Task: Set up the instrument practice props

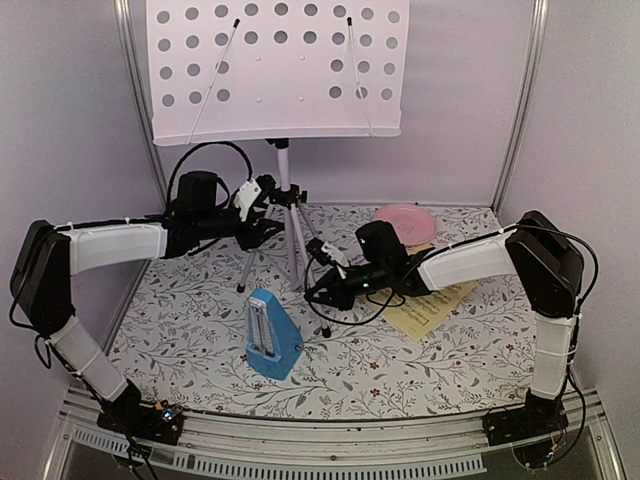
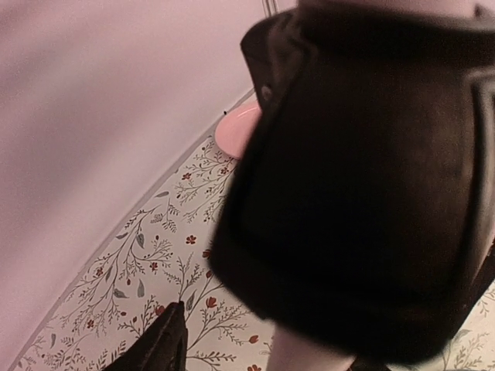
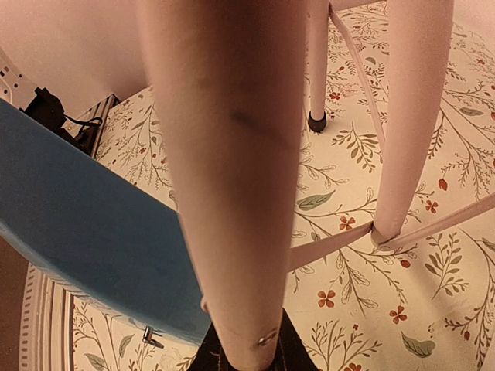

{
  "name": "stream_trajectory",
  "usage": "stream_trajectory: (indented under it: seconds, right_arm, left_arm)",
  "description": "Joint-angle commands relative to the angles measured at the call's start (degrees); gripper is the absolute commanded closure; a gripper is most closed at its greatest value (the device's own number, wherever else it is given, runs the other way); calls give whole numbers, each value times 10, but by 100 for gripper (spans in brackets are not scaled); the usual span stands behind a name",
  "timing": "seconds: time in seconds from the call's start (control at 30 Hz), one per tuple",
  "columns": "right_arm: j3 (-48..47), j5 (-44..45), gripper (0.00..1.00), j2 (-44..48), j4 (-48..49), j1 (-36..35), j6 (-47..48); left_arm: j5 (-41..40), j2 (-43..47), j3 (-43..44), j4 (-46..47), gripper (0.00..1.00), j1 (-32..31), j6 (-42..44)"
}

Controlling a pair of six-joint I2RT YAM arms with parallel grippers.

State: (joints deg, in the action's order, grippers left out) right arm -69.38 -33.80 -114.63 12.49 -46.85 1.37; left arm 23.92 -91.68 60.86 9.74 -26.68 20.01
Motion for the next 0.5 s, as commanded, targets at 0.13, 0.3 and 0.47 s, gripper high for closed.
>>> stream_trajectory:
  seconds: [0.13, 0.3, 0.47]
  right_arm:
    - [5, 15, 100, -29, -78, 3, -28]
    - [5, 21, 100, -28, -81, 3, -26]
    - [-9, 22, 100, -28, -83, 2, -28]
  left_arm:
    - [30, -18, 11, 3, 58, -7, 15]
    - [39, -28, 20, 0, 68, -7, 23]
    - [41, -30, 29, -3, 83, -7, 27]
